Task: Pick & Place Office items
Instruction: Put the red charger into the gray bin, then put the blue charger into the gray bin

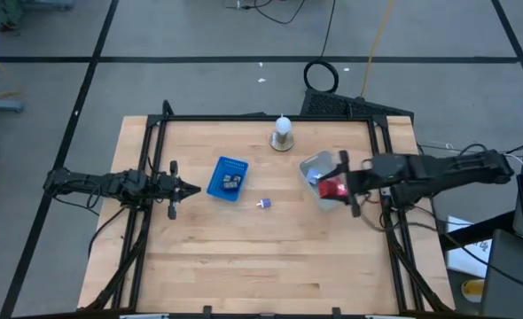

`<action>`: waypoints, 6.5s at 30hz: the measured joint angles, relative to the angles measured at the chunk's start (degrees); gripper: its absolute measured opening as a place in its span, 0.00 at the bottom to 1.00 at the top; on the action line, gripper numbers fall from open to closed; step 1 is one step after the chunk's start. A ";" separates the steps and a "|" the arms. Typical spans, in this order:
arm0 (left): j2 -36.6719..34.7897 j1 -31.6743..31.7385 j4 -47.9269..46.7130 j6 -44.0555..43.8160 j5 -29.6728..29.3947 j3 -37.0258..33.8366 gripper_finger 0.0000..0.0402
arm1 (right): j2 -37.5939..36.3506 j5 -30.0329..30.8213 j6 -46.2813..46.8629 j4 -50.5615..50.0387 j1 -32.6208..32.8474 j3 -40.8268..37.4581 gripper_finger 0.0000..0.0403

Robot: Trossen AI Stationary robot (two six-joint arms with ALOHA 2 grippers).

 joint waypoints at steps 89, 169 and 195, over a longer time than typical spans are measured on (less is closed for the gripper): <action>-0.01 0.01 -0.08 -1.24 -1.11 0.04 0.06 | 16.09 13.42 9.43 -1.79 -9.19 -13.79 0.70; -0.01 0.00 -0.08 -2.34 -2.62 0.09 0.06 | 21.57 -0.42 10.44 21.36 -8.80 -9.35 0.25; -0.01 0.00 -0.26 -2.18 -2.56 0.09 0.06 | 48.79 -3.04 8.37 42.52 -7.31 -1.81 0.86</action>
